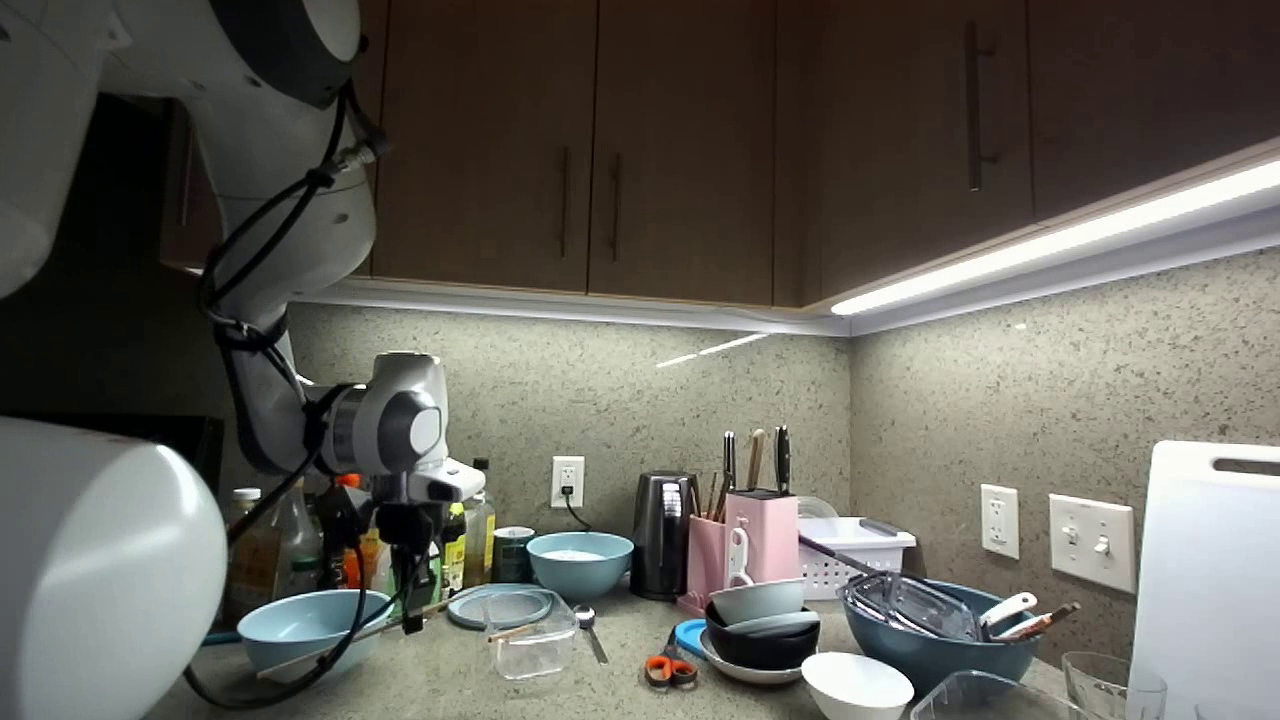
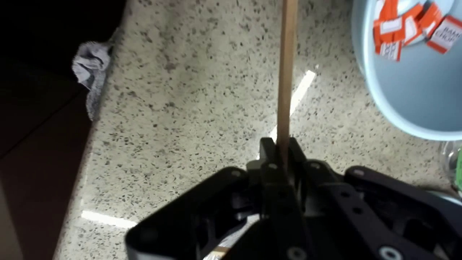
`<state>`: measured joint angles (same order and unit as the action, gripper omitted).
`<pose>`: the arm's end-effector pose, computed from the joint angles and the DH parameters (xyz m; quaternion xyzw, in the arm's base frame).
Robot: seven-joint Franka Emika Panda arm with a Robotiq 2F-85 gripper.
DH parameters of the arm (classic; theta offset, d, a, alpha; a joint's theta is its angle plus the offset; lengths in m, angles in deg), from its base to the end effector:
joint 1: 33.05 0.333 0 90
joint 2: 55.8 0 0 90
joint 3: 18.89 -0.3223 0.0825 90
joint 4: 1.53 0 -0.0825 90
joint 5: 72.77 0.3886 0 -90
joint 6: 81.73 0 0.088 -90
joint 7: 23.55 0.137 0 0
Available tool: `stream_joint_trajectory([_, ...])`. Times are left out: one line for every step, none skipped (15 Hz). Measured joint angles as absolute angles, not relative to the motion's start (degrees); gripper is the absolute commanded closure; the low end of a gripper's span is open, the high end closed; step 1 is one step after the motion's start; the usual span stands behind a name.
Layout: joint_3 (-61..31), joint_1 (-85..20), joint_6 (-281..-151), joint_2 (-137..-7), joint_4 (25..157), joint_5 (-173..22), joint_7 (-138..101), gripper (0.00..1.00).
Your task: Put the chopstick in the Bowl
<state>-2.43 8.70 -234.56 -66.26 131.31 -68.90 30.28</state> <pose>0.4966 0.2318 0.2563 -0.9592 0.2688 -0.0721 0.0499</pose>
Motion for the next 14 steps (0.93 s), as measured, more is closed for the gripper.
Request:
stream_joint_trajectory([-5.33, 5.85, -231.38, -64.09, 131.3, -69.09, 28.58, 0.92])
stream_joint_trajectory([-7.41, 3.66, -229.38, -62.49, 131.32, -69.24, 27.6, 0.92])
stream_joint_trajectory([-8.36, 2.54, -228.45, -61.54, 131.41, -69.32, 27.07, 0.93])
stream_joint_trajectory([-8.65, 2.11, -228.22, -61.24, 131.49, -69.37, 26.77, 0.93])
stream_joint_trajectory([-10.34, 0.55, -228.23, -61.33, 131.45, -68.98, 26.74, 0.93])
stream_joint_trajectory([-13.3, -2.01, -228.23, -61.53, 131.33, -67.57, 26.72, 0.93])
stream_joint_trajectory([-16.16, -4.31, -228.48, -61.76, 131.15, -65.44, 26.61, 0.93])
stream_joint_trajectory([-18.86, -6.41, -228.7, -61.91, 130.85, -62.67, 26.08, 0.93])
stream_joint_trajectory([-21.24, -8.26, -228.69, -61.94, 130.41, -59.48, 24.56, 0.93])
stream_joint_trajectory([-23.13, -9.8, -228.31, -61.94, 129.74, -56.47, 22.57, 0.93])
stream_joint_trajectory([-24.7, -11.23, -227.53, -61.93, 128.94, -53.19, 20.31, 0.93])
stream_joint_trajectory([-25.9, -12.5, -226.9, -61.93, 128.11, -50.29, 18.38, 0.93])
stream_joint_trajectory([-26.78, -13.54, -226.82, -61.93, 127.49, -47.6, 17.19, 0.93])
stream_joint_trajectory([-27.42, -14.39, -227.17, -61.94, 127.07, -45.2, 16.83, 0.93])
